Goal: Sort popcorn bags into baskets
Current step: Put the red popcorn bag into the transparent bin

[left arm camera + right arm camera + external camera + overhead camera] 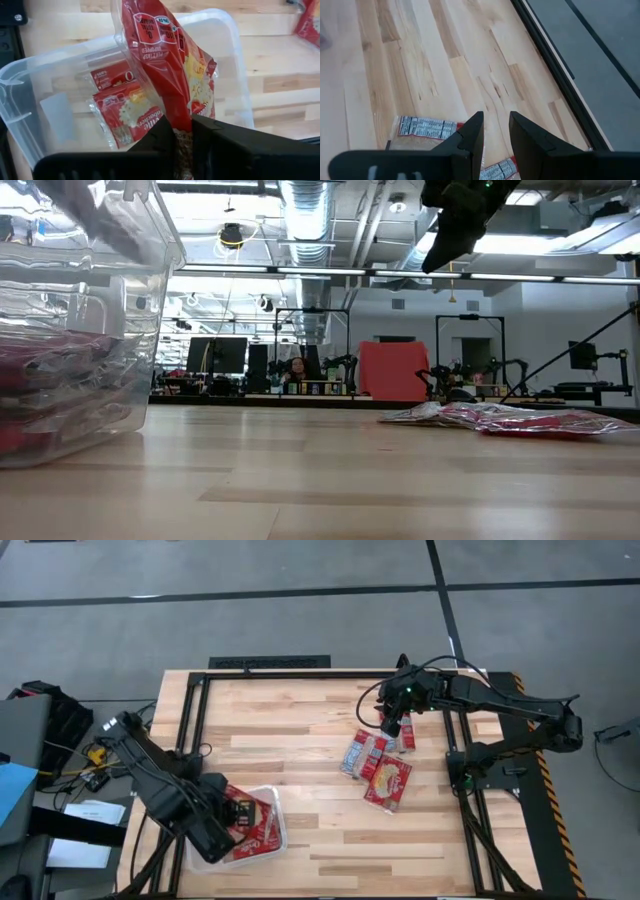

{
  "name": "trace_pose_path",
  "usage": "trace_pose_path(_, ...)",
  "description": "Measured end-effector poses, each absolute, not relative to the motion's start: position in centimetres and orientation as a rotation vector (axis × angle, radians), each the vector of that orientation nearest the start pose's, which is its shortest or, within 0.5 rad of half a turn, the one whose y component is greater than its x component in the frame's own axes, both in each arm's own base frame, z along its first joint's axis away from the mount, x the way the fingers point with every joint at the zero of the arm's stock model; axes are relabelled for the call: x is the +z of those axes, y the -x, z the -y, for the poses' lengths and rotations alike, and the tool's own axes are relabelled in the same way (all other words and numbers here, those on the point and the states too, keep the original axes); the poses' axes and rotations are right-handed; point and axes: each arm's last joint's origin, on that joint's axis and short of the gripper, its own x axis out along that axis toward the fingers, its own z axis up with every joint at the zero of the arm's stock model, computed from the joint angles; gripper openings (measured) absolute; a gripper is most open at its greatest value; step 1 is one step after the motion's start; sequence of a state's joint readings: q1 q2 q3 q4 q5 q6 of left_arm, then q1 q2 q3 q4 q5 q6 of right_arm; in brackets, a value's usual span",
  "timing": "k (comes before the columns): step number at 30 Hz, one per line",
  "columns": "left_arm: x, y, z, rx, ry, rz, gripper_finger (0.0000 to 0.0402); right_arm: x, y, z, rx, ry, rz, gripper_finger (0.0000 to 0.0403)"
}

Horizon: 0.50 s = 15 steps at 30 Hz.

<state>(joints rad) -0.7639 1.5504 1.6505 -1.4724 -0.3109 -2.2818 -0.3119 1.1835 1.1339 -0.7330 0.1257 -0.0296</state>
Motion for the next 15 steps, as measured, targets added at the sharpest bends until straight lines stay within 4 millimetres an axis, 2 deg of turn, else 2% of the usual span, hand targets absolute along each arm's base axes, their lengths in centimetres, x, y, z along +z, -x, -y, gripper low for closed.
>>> trace_pose_path(9,34.5,-21.3,19.2,0.994,1.238,-0.886,0.0021,32.8,-22.4,7.6,-0.402,-0.048,-0.791,0.0118)
trace_pose_path(15,34.4,-21.4,19.2,0.99,1.24,-0.889,0.0049,32.7,-22.4,7.5,-0.388,-0.055,-0.794,0.0118)
